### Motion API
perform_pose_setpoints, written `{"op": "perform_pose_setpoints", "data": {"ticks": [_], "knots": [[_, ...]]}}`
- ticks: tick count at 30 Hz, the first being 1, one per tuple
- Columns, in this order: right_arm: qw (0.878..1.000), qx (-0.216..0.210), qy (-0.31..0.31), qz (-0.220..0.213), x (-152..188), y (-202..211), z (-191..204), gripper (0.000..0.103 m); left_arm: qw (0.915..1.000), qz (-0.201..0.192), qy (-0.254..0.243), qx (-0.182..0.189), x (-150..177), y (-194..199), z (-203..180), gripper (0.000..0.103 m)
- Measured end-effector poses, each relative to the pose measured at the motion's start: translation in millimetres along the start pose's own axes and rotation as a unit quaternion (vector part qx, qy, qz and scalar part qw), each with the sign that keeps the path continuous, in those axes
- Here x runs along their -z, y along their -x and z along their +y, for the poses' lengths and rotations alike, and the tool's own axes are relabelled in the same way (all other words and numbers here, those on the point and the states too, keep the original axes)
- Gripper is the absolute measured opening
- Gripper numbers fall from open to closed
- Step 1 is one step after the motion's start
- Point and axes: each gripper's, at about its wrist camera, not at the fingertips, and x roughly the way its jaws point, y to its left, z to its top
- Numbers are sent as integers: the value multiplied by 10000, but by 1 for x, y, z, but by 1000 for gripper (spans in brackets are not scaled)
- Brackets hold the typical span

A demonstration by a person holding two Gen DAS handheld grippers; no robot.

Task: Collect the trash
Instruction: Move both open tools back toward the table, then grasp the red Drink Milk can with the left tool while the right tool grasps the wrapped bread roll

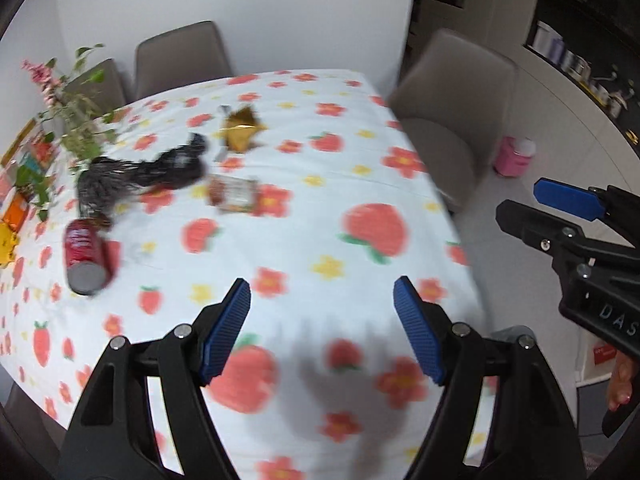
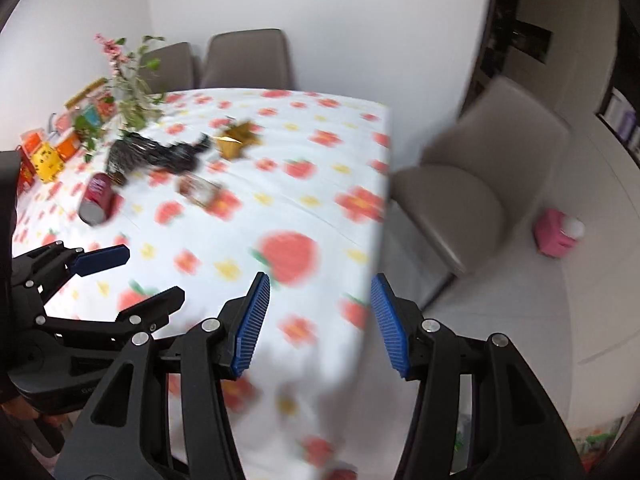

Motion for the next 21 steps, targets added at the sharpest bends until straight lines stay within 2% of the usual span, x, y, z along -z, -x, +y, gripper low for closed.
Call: {"op": "perform_pose_setpoints", "data": {"ticks": [8, 12, 21], "knots": [[9979, -403, 505, 77, -59, -55, 99, 51, 9964, 7, 717, -455, -6, -6, 118, 74], [9956, -505, 765, 182, -74, -78, 122, 51, 9911, -15, 1118, -727, -3, -8, 154, 74], [9893, -716, 1197, 429, -97, -135, 145, 51, 9717, 62, 1970, -1301, -3, -28, 215, 74]]}}
